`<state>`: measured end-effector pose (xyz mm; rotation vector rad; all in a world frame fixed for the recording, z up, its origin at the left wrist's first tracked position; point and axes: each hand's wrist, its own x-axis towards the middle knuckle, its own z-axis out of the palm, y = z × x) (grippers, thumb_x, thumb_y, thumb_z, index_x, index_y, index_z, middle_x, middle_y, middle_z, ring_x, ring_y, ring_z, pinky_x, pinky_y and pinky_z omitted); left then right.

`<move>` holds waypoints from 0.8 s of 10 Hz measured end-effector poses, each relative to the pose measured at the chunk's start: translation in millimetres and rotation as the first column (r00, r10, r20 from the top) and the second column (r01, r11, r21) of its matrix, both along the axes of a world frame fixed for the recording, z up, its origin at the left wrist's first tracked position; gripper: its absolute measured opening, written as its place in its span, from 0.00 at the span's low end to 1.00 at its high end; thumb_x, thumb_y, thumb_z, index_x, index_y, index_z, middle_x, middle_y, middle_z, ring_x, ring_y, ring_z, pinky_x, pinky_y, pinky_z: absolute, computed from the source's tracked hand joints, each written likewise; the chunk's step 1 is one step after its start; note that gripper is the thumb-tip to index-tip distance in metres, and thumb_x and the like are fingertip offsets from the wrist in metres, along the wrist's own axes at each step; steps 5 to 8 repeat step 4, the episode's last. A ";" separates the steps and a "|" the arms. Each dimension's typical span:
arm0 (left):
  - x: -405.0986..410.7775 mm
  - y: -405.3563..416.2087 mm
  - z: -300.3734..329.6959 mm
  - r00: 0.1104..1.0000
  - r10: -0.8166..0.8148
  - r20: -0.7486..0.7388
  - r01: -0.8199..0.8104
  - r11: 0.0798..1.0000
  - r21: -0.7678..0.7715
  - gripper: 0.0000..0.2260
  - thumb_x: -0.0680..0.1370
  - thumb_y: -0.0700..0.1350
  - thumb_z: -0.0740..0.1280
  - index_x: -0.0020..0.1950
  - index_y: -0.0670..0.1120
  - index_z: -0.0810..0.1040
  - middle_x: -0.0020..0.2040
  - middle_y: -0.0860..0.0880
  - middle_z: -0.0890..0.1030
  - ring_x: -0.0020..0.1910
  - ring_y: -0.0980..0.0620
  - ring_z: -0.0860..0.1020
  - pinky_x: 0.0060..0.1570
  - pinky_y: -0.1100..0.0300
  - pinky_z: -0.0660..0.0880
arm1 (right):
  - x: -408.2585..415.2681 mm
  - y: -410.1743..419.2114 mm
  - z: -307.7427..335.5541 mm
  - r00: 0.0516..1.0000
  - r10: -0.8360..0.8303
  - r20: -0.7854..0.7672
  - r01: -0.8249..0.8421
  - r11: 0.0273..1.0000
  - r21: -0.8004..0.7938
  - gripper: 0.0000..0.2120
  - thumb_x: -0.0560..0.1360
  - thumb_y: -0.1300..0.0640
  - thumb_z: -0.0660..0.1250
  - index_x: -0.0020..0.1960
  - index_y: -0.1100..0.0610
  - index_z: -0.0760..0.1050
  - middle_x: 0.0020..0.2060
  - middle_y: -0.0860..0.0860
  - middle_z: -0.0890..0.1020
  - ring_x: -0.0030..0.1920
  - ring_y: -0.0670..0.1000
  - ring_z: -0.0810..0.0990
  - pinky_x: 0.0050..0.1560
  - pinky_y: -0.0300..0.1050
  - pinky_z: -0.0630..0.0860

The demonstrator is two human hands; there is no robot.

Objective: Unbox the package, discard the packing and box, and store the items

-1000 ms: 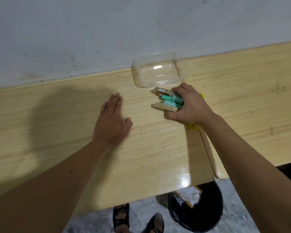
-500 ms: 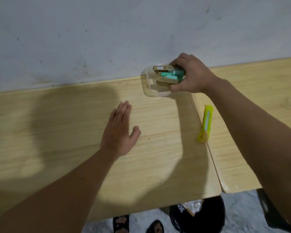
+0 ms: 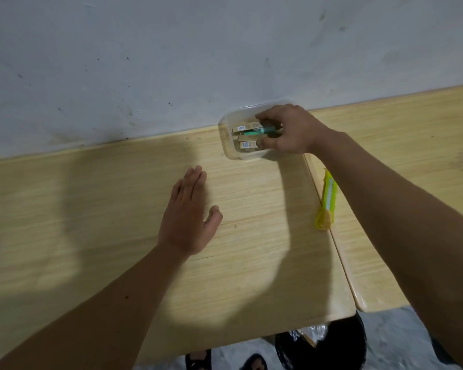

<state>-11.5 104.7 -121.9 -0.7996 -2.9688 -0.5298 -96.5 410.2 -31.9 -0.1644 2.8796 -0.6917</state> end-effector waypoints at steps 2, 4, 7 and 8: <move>0.6 0.4 -0.9 1.000 0.007 0.011 -0.007 1.000 0.003 0.34 0.77 0.51 0.63 0.80 0.38 0.62 0.82 0.42 0.62 0.84 0.45 0.56 0.81 0.45 0.56 | 7.6 -3.7 -4.2 0.994 -0.030 -0.104 0.030 1.000 -0.001 0.27 0.74 0.45 0.73 0.69 0.54 0.78 0.63 0.53 0.81 0.63 0.55 0.78 0.61 0.45 0.72; 1.1 -0.2 -2.4 1.000 -0.002 -0.010 0.003 0.999 0.044 0.34 0.77 0.51 0.64 0.80 0.37 0.61 0.82 0.42 0.61 0.84 0.45 0.56 0.80 0.44 0.57 | 20.0 -17.0 -7.4 0.956 -0.003 -0.292 0.006 1.000 0.008 0.22 0.77 0.48 0.70 0.67 0.56 0.79 0.63 0.52 0.81 0.65 0.57 0.77 0.63 0.45 0.70; 1.1 -0.2 -2.4 1.000 -0.002 -0.010 0.003 0.999 0.044 0.34 0.77 0.51 0.64 0.80 0.37 0.61 0.82 0.42 0.61 0.84 0.45 0.56 0.80 0.44 0.57 | 20.0 -17.0 -7.4 0.956 -0.003 -0.292 0.006 1.000 0.008 0.22 0.77 0.48 0.70 0.67 0.56 0.79 0.63 0.52 0.81 0.65 0.57 0.77 0.63 0.45 0.70; 1.1 -0.2 -2.4 1.000 -0.002 -0.010 0.003 0.999 0.044 0.34 0.77 0.51 0.64 0.80 0.37 0.61 0.82 0.42 0.61 0.84 0.45 0.56 0.80 0.44 0.57 | 20.0 -17.0 -7.4 0.956 -0.003 -0.292 0.006 1.000 0.008 0.22 0.77 0.48 0.70 0.67 0.56 0.79 0.63 0.52 0.81 0.65 0.57 0.77 0.63 0.45 0.70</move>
